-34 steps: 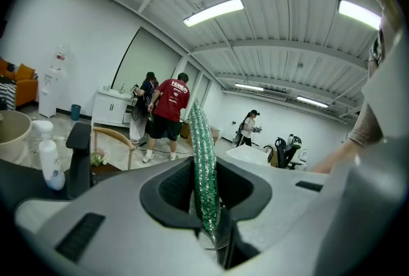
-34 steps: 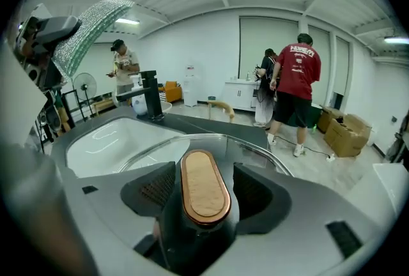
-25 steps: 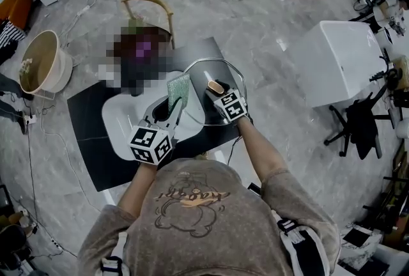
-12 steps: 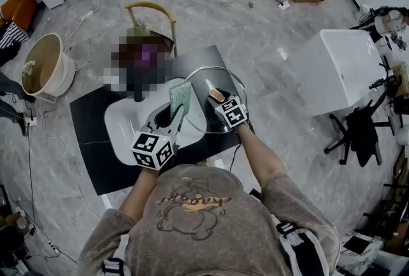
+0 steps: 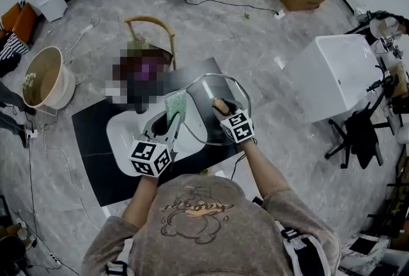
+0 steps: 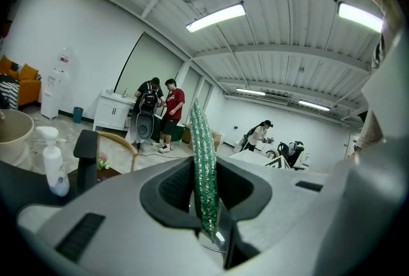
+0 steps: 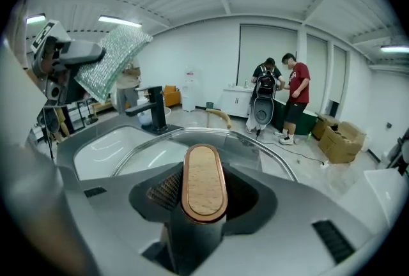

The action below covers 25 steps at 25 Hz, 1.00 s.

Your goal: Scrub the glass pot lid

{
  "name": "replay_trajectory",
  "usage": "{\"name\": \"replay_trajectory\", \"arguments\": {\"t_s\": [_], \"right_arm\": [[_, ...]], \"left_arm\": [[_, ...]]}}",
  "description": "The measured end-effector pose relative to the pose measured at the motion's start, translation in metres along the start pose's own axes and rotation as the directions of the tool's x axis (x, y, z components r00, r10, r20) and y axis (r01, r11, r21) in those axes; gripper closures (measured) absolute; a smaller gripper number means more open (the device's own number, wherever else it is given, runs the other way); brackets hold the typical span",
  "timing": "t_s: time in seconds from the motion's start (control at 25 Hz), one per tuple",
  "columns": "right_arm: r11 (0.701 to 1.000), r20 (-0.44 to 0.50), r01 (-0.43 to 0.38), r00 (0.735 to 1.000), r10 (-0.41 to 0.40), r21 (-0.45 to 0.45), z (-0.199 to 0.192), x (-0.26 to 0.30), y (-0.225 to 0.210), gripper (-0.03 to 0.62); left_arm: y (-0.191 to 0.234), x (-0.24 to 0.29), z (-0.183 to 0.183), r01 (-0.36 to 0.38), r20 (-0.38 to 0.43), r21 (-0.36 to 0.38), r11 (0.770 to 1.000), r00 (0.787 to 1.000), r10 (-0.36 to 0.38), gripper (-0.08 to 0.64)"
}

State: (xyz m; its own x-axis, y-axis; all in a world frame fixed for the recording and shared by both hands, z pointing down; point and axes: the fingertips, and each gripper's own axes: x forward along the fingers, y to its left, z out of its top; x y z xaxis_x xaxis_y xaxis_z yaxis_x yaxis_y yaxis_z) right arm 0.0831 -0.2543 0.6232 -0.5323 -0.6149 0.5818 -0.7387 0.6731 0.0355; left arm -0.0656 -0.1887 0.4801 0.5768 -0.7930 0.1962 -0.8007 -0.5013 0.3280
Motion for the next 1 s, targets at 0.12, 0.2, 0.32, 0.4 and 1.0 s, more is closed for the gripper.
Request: {"name": "replay_trajectory", "arguments": {"t_s": [0.12,0.2,0.32,0.4,1.0], "right_arm": [[0.998,0.048,0.018,0.999,-0.021,0.054,0.012,-0.02,-0.002,0.407],[0.994,0.076,0.02,0.997,-0.028,0.109,0.012,-0.031,-0.005,0.407],[0.974,0.135,0.011,0.99,-0.042,0.226,0.011,-0.047,-0.01,0.407],[0.953,0.177,-0.006,0.983,-0.051,0.304,0.013,-0.055,-0.013,0.407],[0.738,0.539,-0.335,0.841,-0.046,0.585,0.037,-0.111,-0.016,0.407]], "left_arm": [[0.002,-0.002,0.005,-0.004,0.021,-0.006,1.0,1.0,0.005,0.476],[0.0,-0.003,0.01,-0.008,0.035,-0.008,1.0,0.999,0.009,0.476],[0.0,-0.01,0.014,-0.013,0.048,-0.006,1.0,0.999,0.013,0.476],[0.004,-0.014,0.015,-0.023,0.054,-0.003,1.0,0.998,0.024,0.476],[-0.012,-0.023,0.018,0.006,0.051,0.01,1.0,0.999,-0.006,0.476]]}}
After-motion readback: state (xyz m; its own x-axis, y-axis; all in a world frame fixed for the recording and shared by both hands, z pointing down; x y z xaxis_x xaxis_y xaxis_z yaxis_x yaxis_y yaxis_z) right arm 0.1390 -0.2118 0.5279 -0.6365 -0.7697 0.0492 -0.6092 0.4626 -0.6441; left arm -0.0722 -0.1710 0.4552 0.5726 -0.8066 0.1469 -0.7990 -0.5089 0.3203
